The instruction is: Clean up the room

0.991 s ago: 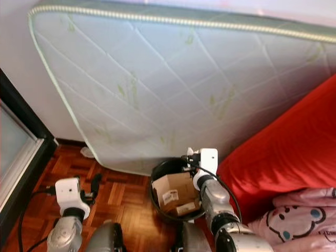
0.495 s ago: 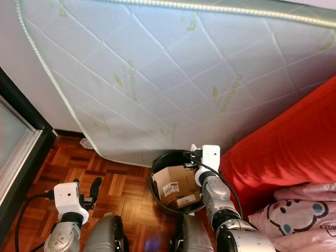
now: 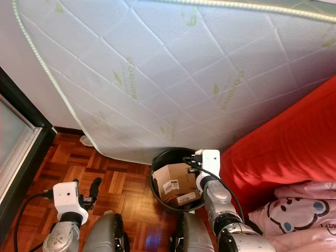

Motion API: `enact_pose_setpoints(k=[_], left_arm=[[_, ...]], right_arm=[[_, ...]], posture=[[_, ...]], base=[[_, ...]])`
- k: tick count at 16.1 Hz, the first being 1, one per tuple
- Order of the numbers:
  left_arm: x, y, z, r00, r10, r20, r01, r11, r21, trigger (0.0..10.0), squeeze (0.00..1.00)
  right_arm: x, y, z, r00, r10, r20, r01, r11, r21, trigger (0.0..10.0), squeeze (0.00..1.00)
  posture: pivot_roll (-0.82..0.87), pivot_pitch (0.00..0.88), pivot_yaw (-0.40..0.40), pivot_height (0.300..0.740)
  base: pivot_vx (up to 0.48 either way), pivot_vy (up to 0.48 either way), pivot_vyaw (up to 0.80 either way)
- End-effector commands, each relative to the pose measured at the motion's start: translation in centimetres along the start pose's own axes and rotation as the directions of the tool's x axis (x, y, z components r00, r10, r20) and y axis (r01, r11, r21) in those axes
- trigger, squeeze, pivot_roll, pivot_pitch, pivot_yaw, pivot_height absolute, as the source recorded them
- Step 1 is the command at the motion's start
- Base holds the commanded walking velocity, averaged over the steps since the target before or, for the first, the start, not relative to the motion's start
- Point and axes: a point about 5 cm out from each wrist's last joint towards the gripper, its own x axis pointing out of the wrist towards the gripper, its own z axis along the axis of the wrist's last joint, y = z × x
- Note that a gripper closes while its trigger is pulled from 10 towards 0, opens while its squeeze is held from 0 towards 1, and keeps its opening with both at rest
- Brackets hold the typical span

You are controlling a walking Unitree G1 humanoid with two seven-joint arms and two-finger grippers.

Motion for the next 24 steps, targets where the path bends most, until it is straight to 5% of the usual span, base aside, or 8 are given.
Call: enact_pose_setpoints(k=[1, 11, 12, 13, 15, 24], left_arm=[[-0.5, -0.1, -0.4, 1.0, -0.001, -0.025, 0.001, 1.0, -0.006, 10.0, 0.0], [-0.5, -0.1, -0.4, 0.999, -0.001, -0.041, 0.001, 1.0, -0.005, 10.0, 0.0], [-0.4, 0.0, -0.6, 0.999, -0.003, -0.05, 0.002, 1.0, -0.006, 10.0, 0.0], [-0.4, 0.1, -0.8, 0.998, 0.002, -0.061, -0.002, 1.0, -0.003, 10.0, 0.0], [0.1, 0.4, -1.0, 0.997, 0.016, -0.071, -0.016, 1.0, -0.008, 10.0, 0.0], [1.7, 0.5, -3.0, 0.984, 0.012, -0.179, -0.014, 1.0, -0.01, 10.0, 0.0]], right_arm=[[-0.3, -0.4, -0.9, 0.999, -0.014, -0.039, 0.014, 1.0, 0.012, 10.0, 1.0], [-0.5, -0.2, -1.7, 0.998, -0.001, -0.07, 0.002, 1.0, 0.016, 10.0, 1.0], [-0.6, -0.3, -1.9, 0.997, -0.003, -0.079, 0.005, 1.0, 0.017, 10.0, 0.65], [-0.8, -0.6, -2.3, 0.996, -0.011, -0.089, 0.014, 0.999, 0.03, 10.0, 0.0], [-1.5, -1.1, -3.5, 0.996, -0.011, -0.094, 0.018, 0.997, 0.08, 10.0, 0.0], [-4.5, -1.8, -9.1, 0.967, -0.028, -0.255, 0.044, 0.997, 0.057, 10.0, 0.0]], posture=[[0.08, 0.261, -0.075, 0.647], [0.09, 0.262, -0.074, 0.647], [0.09, 0.252, -0.074, 0.647], [0.08, 0.247, -0.074, 0.647], [0.08, 0.231, -0.068, 0.647], [0.05, 0.139, -0.06, 0.74]], base=[[0.0, 0.0, 0.0], [0.0, 0.0, 0.0], [0.0, 0.0, 0.0], [0.0, 0.0, 0.0], [0.0, 0.0, 0.0], [0.0, 0.0, 0.0]])
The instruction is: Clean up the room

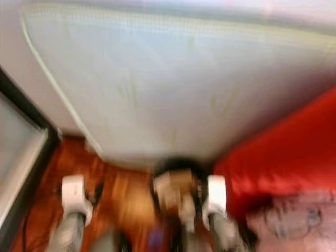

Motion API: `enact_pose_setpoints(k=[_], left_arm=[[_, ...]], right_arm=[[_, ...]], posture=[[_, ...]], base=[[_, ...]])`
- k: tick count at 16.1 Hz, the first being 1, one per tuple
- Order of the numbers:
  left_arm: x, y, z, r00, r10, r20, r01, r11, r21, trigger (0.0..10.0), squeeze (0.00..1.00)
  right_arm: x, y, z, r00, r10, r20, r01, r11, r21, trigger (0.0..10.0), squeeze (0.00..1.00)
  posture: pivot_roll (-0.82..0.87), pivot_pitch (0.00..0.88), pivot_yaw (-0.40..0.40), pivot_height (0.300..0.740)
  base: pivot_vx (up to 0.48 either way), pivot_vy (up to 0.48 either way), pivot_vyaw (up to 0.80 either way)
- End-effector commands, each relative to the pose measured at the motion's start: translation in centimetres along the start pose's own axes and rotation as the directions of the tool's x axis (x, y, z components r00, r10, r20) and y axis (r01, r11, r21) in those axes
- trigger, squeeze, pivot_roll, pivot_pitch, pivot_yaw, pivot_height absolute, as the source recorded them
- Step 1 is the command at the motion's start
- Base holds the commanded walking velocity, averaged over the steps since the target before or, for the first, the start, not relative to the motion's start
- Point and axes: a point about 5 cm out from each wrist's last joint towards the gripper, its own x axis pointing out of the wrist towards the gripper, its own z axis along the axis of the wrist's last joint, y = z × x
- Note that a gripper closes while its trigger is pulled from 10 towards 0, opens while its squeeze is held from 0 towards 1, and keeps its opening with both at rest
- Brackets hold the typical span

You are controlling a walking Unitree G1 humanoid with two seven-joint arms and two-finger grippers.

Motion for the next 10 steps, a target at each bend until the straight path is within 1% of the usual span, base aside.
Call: enact_pose_setpoints(k=[1, 2, 3, 4, 5, 8, 10], left_arm=[[-0.3, 0.5, -1.5, 0.998, 0.012, -0.067, -0.012, 1.0, -0.006, 10.0, 0.0], [-0.2, 0.6, -1.9, 0.995, 0.01, -0.095, -0.01, 1.0, 0.004, 10.0, 0.0], [-0.1, 0.9, -2.4, 0.992, 0.021, -0.125, -0.022, 1.0, -0.007, 10.0, 0.0], [0.0, 1.0, -2.6, 0.99, 0.025, -0.137, -0.026, 1.0, -0.005, 10.0, 0.0], [0.2, 1.2, -2.7, 0.989, 0.027, -0.148, -0.026, 1.0, 0.004, 10.0, 0.0], [0.3, 1.1, -3.1, 0.986, 0.025, -0.164, -0.026, 1.0, -0.003, 10.0, 0.0], [0.7, 0.8, -3.0, 0.986, 0.007, -0.167, -0.006, 1.0, 0.005, 10.0, 0.0]], right_arm=[[-0.4, -0.4, -1.4, 0.998, -0.021, -0.055, 0.021, 1.0, 0.003, 10.0, 0.0], [-0.6, -0.6, -1.7, 0.997, -0.031, -0.07, 0.031, 1.0, 0.004, 10.0, 0.0], [-0.8, -0.9, -2.2, 0.994, -0.048, -0.1, 0.048, 0.999, 0.002, 10.0, 0.0], [-0.9, -1.1, -2.5, 0.992, -0.055, -0.112, 0.056, 0.998, 0.002, 10.0, 0.0], [-1.0, -1.2, -2.8, 0.99, -0.064, -0.126, 0.064, 0.998, 0.001, 10.0, 0.0], [-1.4, -1.4, -3.8, 0.983, -0.074, -0.169, 0.075, 0.997, -0.002, 10.0, 0.0], [-1.9, -1.1, -5.2, 0.971, -0.056, -0.232, 0.05, 0.998, -0.028, 10.0, 0.0]], posture=[[0.05, 0.129, -0.058, 0.74], [0.04, 0.116, -0.056, 0.74], [0.04, 0.099, -0.055, 0.74], [0.05, 0.086, -0.055, 0.74], [0.05, 0.077, -0.053, 0.74], [0.04, 0.05, -0.041, 0.74], [0.04, 0.047, -0.034, 0.74]], base=[[0.0, 0.0, 0.0], [0.0, 0.0, 0.0], [0.0, 0.0, 0.0], [0.0, 0.0, 0.0], [0.0, 0.0, 0.0], [0.0, 0.0, 0.0], [0.0, 0.0, 0.0]])
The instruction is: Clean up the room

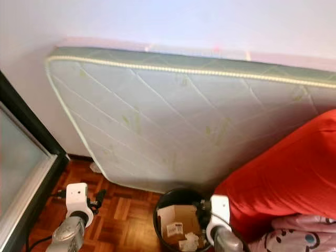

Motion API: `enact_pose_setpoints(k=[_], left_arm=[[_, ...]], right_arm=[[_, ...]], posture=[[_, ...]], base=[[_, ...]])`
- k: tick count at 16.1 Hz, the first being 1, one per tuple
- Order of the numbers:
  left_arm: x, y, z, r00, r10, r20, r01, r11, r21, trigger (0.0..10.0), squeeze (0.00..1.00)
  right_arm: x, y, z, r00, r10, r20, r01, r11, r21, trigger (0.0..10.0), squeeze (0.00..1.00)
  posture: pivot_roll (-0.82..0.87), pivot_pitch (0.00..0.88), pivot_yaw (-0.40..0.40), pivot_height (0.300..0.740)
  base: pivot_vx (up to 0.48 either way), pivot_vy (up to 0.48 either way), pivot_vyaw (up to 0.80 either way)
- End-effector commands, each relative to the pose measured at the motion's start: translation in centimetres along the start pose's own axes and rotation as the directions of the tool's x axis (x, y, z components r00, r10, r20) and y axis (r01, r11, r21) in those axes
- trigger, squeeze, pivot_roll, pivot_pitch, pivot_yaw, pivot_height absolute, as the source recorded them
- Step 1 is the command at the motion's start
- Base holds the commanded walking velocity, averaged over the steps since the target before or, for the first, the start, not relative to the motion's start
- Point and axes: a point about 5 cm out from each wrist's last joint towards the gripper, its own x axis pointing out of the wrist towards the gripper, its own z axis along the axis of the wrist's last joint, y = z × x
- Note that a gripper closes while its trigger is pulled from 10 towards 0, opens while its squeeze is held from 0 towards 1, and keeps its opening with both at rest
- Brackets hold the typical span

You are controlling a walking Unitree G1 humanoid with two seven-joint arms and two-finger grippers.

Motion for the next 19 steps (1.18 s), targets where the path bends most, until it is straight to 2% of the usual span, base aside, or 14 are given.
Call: enact_pose_setpoints(k=[1, 4, 7, 12, 14, 19], left_arm=[[-0.1, 0.4, -0.6, 1.0, 0.002, -0.027, -0.002, 1.0, 0.0, 10.0, 0.0], [-0.2, 0.7, -1.6, 0.994, 0.019, -0.103, -0.02, 1.0, -0.008, 10.0, 0.0], [-0.3, 0.8, -2.1, 0.992, 0.026, -0.127, -0.03, 0.999, -0.033, 10.0, 0.0], [-0.3, 0.5, -2.2, 0.992, 0.017, -0.128, -0.021, 0.999, -0.032, 10.0, 0.0], [-0.3, 0.4, -2.3, 0.992, 0.012, -0.126, -0.015, 1.0, -0.023, 10.0, 0.0], [-0.4, 0.3, -2.5, 0.991, 0.006, -0.134, -0.009, 1.0, -0.025, 10.0, 0.0]], right_arm=[[-0.4, 0.2, -1.9, 0.996, 0.009, -0.089, -0.012, 1.0, -0.028, 10.0, 0.0], [-0.9, -0.3, -3.7, 0.99, -0.014, -0.143, 0.009, 0.999, -0.036, 10.0, 0.0], [-1.2, -0.7, -4.2, 0.987, -0.018, -0.161, 0.012, 0.999, -0.039, 10.0, 0.0], [-1.3, -0.9, -4.5, 0.986, -0.014, -0.166, 0.007, 0.999, -0.046, 10.0, 0.0], [-1.1, -0.4, -4.3, 0.986, -0.006, -0.168, -0.002, 0.999, -0.049, 10.0, 0.0], [-1.0, 1.1, -4.7, 0.984, 0.009, -0.178, -0.019, 0.998, -0.053, 10.0, 0.0]], posture=[[0.04, 0.049, -0.03, 0.74], [0.05, 0.058, -0.032, 0.74], [0.03, 0.072, -0.032, 0.74], [0.04, 0.084, -0.04, 0.74], [0.04, 0.087, -0.04, 0.74], [0.04, 0.09, -0.037, 0.74]], base=[[0.0, 0.0, 0.0], [0.0, 0.0, 0.0], [0.0, 0.0, 0.0], [0.0, 0.435, 0.0], [0.0, 0.0, 0.0], [0.0, 0.455, 0.0]])
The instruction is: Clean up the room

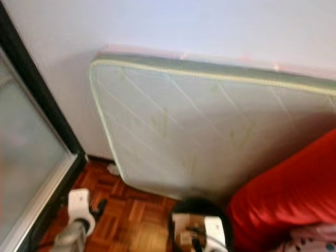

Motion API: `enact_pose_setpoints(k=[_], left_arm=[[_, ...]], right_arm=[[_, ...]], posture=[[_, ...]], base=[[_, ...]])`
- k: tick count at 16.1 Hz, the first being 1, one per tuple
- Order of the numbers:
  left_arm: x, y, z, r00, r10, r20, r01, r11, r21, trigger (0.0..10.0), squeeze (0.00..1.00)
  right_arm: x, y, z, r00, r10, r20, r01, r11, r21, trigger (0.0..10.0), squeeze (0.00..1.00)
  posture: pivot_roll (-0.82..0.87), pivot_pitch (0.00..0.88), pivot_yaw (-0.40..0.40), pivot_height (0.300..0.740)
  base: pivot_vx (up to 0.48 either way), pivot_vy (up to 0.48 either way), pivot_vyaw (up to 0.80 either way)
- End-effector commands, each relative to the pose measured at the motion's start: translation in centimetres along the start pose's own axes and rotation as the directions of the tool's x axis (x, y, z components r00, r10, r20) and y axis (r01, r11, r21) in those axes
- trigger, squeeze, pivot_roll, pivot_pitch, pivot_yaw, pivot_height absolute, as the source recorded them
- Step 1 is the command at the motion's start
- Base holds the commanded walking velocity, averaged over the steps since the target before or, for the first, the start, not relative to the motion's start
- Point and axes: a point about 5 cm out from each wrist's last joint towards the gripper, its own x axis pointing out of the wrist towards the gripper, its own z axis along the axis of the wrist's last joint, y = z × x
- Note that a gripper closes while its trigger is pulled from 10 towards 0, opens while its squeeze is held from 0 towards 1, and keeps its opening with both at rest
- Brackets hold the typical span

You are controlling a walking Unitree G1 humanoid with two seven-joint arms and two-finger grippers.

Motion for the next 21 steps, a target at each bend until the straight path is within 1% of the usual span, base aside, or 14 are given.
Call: enact_pose_setpoints(k=[1, 2, 5, 8, 10, 18, 21], left_arm=[[-0.2, 0.41, -0.46, 1.0, 0.005, -0.016, -0.004, 1.0, 0.026, 10.0, 0.0], [-0.2, 0.39, -0.45, 1.0, 0.002, -0.016, -0.001, 0.999, 0.033, 10.0, 0.0], [-0.22, 0.41, -0.5, 1.0, 0.003, -0.017, -0.003, 1.0, 0.018, 10.0, 0.0], [-0.22, 0.42, -0.59, 1.0, 0.0, -0.024, 0.0, 1.0, 0.017, 10.0, 0.0], [-0.2, 0.3, -0.54, 1.0, -0.008, -0.02, 0.009, 0.999, 0.032, 10.0, 0.0], [-0.22, 0.03, -0.76, 0.999, -0.04, -0.033, 0.041, 0.999, 0.018, 10.0, 0.0], [-0.26, -0.13, -0.9, 0.998, -0.052, -0.042, 0.053, 0.998, 0.029, 10.0, 0.0]], right_arm=[[0.1, 0.63, 0.03, 1.0, 0.007, -0.001, -0.007, 1.0, -0.002, 10.0, 0.0], [0.09, 0.6, 0.01, 1.0, 0.006, -0.002, -0.006, 1.0, -0.003, 10.0, 0.0], [0.04, 0.21, -0.03, 1.0, -0.002, -0.007, 0.002, 1.0, -0.012, 10.0, 0.0], [0.02, 0.11, -0.04, 1.0, -0.002, -0.004, 0.002, 1.0, -0.005, 10.0, 0.0], [0.0, 0.03, -0.05, 1.0, -0.004, -0.004, 0.004, 1.0, -0.007, 10.0, 0.0], [-0.01, -0.24, 0.09, 1.0, -0.03, 0.008, 0.03, 1.0, -0.003, 10.0, 0.0], [-0.02, -0.22, 0.08, 1.0, -0.027, 0.009, 0.027, 1.0, -0.003, 10.0, 0.0]], posture=[[0.04, 0.09, -0.036, 0.74], [0.04, 0.091, -0.035, 0.74], [0.04, 0.092, -0.035, 0.74], [0.04, 0.092, -0.035, 0.74], [0.04, 0.092, -0.036, 0.74], [0.04, 0.089, -0.038, 0.74], [0.04, 0.089, -0.038, 0.74]], base=[[0.0, 0.0, 0.0], [0.0, 0.0, 0.0], [0.0, 0.0, 0.0], [0.0, 0.48, 0.0], [0.0, 0.0, 0.0], [0.0, 0.0, 0.0], [0.295, 0.0, 0.0]])
